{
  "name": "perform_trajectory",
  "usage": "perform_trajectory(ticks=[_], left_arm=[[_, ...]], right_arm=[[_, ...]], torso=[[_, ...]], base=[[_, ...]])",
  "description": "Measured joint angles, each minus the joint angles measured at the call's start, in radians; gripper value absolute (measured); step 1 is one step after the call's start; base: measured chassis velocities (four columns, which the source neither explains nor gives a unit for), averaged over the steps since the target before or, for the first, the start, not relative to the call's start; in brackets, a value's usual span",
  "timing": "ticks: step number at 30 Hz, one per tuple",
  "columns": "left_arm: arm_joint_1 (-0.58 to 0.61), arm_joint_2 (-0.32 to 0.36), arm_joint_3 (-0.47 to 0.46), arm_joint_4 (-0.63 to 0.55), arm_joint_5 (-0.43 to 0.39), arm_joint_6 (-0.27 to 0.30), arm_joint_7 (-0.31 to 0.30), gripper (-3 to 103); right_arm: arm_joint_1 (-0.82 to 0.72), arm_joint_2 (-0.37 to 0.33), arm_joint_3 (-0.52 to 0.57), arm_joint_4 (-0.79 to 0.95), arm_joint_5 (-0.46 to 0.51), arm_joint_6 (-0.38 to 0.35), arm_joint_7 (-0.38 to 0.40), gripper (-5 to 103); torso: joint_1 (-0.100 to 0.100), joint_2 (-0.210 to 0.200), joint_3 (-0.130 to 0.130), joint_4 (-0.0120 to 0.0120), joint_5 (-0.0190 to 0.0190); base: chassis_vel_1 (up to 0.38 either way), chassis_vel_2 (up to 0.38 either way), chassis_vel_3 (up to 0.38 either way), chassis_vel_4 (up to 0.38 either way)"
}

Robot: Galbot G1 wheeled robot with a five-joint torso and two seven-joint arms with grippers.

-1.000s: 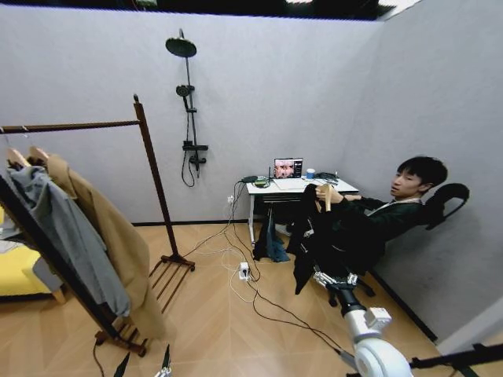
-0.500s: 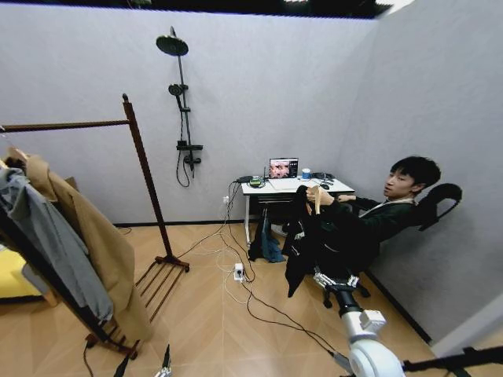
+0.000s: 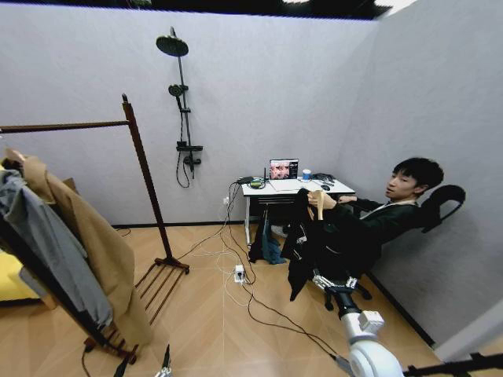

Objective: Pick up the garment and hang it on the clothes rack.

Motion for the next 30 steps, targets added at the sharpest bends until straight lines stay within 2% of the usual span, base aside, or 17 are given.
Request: perform_trajectory(ticks=[3,5,8,10,13,15,21,22,28,30], left_arm=[[0.000,0.000,0.000,0.000,0.000,0.000,0.000,100],[0.000,0.000,0.000,0.000,0.000,0.000,0.000,100],[0.000,0.000,0.000,0.000,0.000,0.000,0.000,100],[0.000,0.000,0.000,0.000,0.000,0.000,0.000,100],[0.000,0.000,0.000,0.000,0.000,0.000,0.000,100],[0.000,0.000,0.000,0.000,0.000,0.000,0.000,100],[0.000,0.000,0.000,0.000,0.000,0.000,0.000,100],[0.000,0.000,0.000,0.000,0.000,0.000,0.000,100],[0.000,0.000,0.000,0.000,0.000,0.000,0.000,100],[0.000,0.000,0.000,0.000,0.000,0.000,0.000,100]], right_arm=[[0.007,-0.011,-0.001,0.042,-0.012,-0.010,0.010,100],[0.023,-0.027,0.012,0.107,-0.055,-0.060,0.068,100],[0.044,-0.055,0.037,0.166,-0.069,-0.109,0.111,100],[0.075,-0.110,0.077,0.217,-0.023,-0.179,0.136,100],[0.088,-0.128,0.089,0.222,-0.004,-0.198,0.139,100],[0.188,-0.211,0.137,0.156,0.096,-0.261,0.141,100],[0.285,-0.240,0.116,0.020,0.145,-0.266,0.128,100],[0.311,-0.241,0.100,-0.017,0.154,-0.266,0.120,103],[0.366,-0.229,0.052,-0.088,0.150,-0.235,0.073,89],[0.372,-0.226,0.043,-0.091,0.148,-0.230,0.062,91]], torso=[[0.000,0.000,0.000,0.0000,0.0001],[0.001,0.000,0.000,0.0003,-0.0002],[0.001,-0.001,0.000,0.0004,0.0000],[0.002,-0.001,0.000,-0.0003,-0.0003],[0.002,-0.001,0.000,0.0000,-0.0002],[0.000,0.000,0.000,0.0001,-0.0001],[-0.001,0.000,0.000,0.0000,0.0003],[-0.001,0.000,0.000,-0.0003,0.0004],[0.001,0.000,0.000,0.0003,0.0000],[0.001,0.000,0.000,0.0002,-0.0001]], base=[[-0.209,0.190,0.207,-0.186],[-0.213,0.223,0.201,-0.215],[-0.133,0.207,0.180,-0.185],[-0.108,0.137,0.065,-0.075],[-0.057,0.104,0.033,-0.037],[0.022,-0.018,-0.021,0.030],[0.061,-0.044,-0.052,0.052],[0.000,0.000,0.000,0.000],[0.000,0.000,0.000,0.000],[0.000,0.000,0.000,0.000]])
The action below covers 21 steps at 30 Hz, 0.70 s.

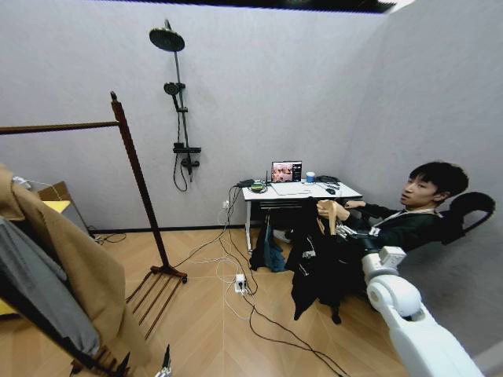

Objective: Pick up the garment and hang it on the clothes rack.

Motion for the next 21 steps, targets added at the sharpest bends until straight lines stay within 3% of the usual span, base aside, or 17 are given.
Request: perform_trajectory(ticks=[13,18,19,21], left_arm=[[0.000,0.000,0.000,0.000,0.000,0.000,0.000,100],[0.000,0.000,0.000,0.000,0.000,0.000,0.000,100],[0.000,0.000,0.000,0.000,0.000,0.000,0.000,100],[0.000,0.000,0.000,0.000,0.000,0.000,0.000,100]], right_arm=[[0.044,0.007,-0.039,-0.010,-0.041,0.006,-0.018,101],[0.128,0.011,-0.089,-0.136,-0.044,0.049,-0.058,82],[0.128,0.011,-0.089,-0.136,-0.044,0.049,-0.058,82],[0.140,0.017,-0.102,-0.159,-0.043,0.065,-0.071,71]], torso=[[0.000,0.000,0.000,-0.0002,-0.0002],[0.000,0.000,0.000,-0.0001,0.0000],[0.000,0.000,0.000,-0.0001,0.0000],[0.000,0.000,0.000,0.0000,0.0000]], base=[[0.000,0.000,0.000,0.000],[0.000,0.000,0.000,0.000],[0.000,0.000,0.000,0.000],[0.000,0.000,0.000,0.000]])
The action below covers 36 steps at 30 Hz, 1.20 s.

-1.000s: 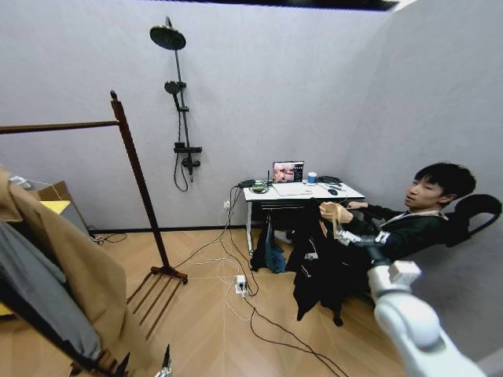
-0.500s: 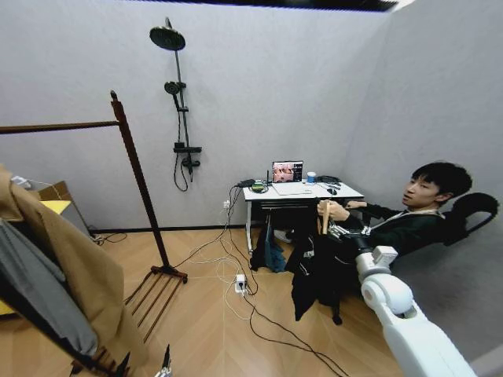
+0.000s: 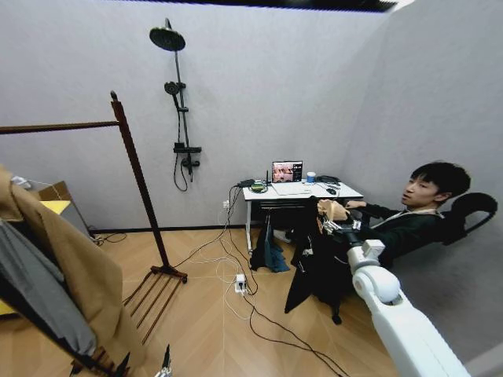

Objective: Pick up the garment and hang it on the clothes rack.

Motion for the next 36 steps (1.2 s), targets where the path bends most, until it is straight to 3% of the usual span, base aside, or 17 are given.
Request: perform_trajectory(ticks=[4,6,8,9,13,14,16,30,36], left_arm=[[0.000,0.000,0.000,0.000,0.000,0.000,0.000,100],[0.000,0.000,0.000,0.000,0.000,0.000,0.000,100],[0.000,0.000,0.000,0.000,0.000,0.000,0.000,100],[0.000,0.000,0.000,0.000,0.000,0.000,0.000,100],[0.000,0.000,0.000,0.000,0.000,0.000,0.000,100],[0.000,0.000,0.000,0.000,0.000,0.000,0.000,100],[0.000,0.000,0.000,0.000,0.000,0.000,0.000,100],[0.000,0.000,0.000,0.000,0.000,0.000,0.000,100],[0.000,0.000,0.000,0.000,0.000,0.000,0.000,100]], right_arm=[[0.007,0.005,-0.012,-0.013,0.004,0.011,-0.006,60],[0.013,0.006,-0.017,-0.024,0.004,0.027,-0.014,48],[0.013,0.006,-0.017,-0.024,0.004,0.027,-0.014,48],[0.014,0.007,-0.018,-0.028,-0.002,0.038,-0.014,38],[0.008,0.006,-0.014,-0.029,-0.007,0.054,-0.015,27],[0.004,0.003,-0.009,-0.029,-0.006,0.060,-0.015,16],[0.000,0.000,-0.005,-0.029,-0.005,0.067,-0.017,12],[-0.042,-0.010,0.020,0.008,-0.007,0.128,0.013,10],[-0.066,-0.013,0.022,0.021,0.010,0.135,-0.044,10]], torso=[[0.000,0.000,0.000,-0.0001,0.0000],[0.000,0.000,0.000,-0.0001,0.0000],[0.000,0.000,0.000,-0.0001,0.0000],[0.000,0.000,0.000,-0.0001,0.0000],[0.000,0.000,0.000,-0.0001,0.0000],[0.000,0.000,0.000,-0.0001,0.0000],[0.000,0.000,0.000,0.0000,0.0001],[0.000,0.000,0.000,-0.0003,0.0001],[0.000,0.000,0.000,-0.0001,0.0000]], base=[[0.000,0.000,0.000,0.000],[0.000,0.000,0.000,0.000],[0.000,0.000,0.000,0.000],[0.000,0.000,0.000,0.000],[0.000,0.000,0.000,0.000],[0.000,0.000,0.000,0.000],[0.000,0.000,0.000,0.000],[0.000,0.000,0.000,0.000],[0.000,0.000,0.000,0.000]])
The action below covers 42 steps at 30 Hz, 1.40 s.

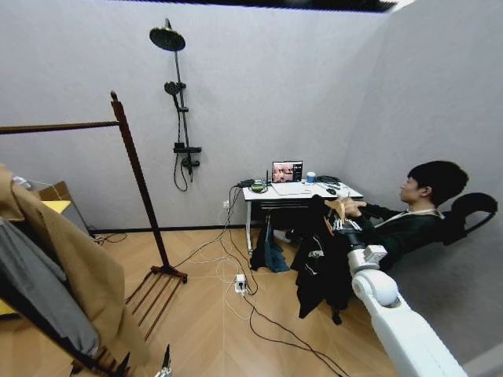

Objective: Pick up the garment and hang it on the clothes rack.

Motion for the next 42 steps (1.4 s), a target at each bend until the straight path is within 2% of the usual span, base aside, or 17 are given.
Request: perform_trajectory(ticks=[11,17,24,28,33,42], left_arm=[[0.000,0.000,0.000,0.000,0.000,0.000,0.000,100],[0.000,0.000,0.000,0.000,0.000,0.000,0.000,100],[0.000,0.000,0.000,0.000,0.000,0.000,0.000,100],[0.000,0.000,0.000,0.000,0.000,0.000,0.000,100],[0.000,0.000,0.000,0.000,0.000,0.000,0.000,100],[0.000,0.000,0.000,0.000,0.000,0.000,0.000,100]], right_arm=[[-0.033,0.006,-0.001,0.007,0.020,-0.005,-0.016,10],[-0.084,0.017,0.005,0.063,0.043,-0.012,-0.013,10],[-0.125,-0.013,0.023,0.117,0.071,-0.011,0.000,10],[-0.132,-0.005,0.004,0.126,0.072,-0.008,0.002,10],[-0.120,0.010,-0.025,0.150,0.062,-0.038,0.013,10],[-0.090,0.001,-0.031,0.158,0.058,-0.063,0.019,10]], torso=[[0.000,0.000,0.000,0.0000,0.0000],[0.000,0.000,0.000,0.0002,0.0001],[0.000,0.000,0.000,0.0001,-0.0003],[0.001,-0.001,0.000,-0.0001,0.0000],[0.001,-0.001,0.000,0.0007,-0.0001],[-0.001,0.001,0.000,-0.0005,-0.0002]], base=[[-0.039,0.041,0.052,-0.047],[-0.186,0.177,0.178,-0.193],[-0.242,0.246,0.234,-0.242],[-0.213,0.174,0.179,-0.176],[-0.051,0.068,-0.007,-0.020],[0.029,-0.041,-0.033,0.032]])
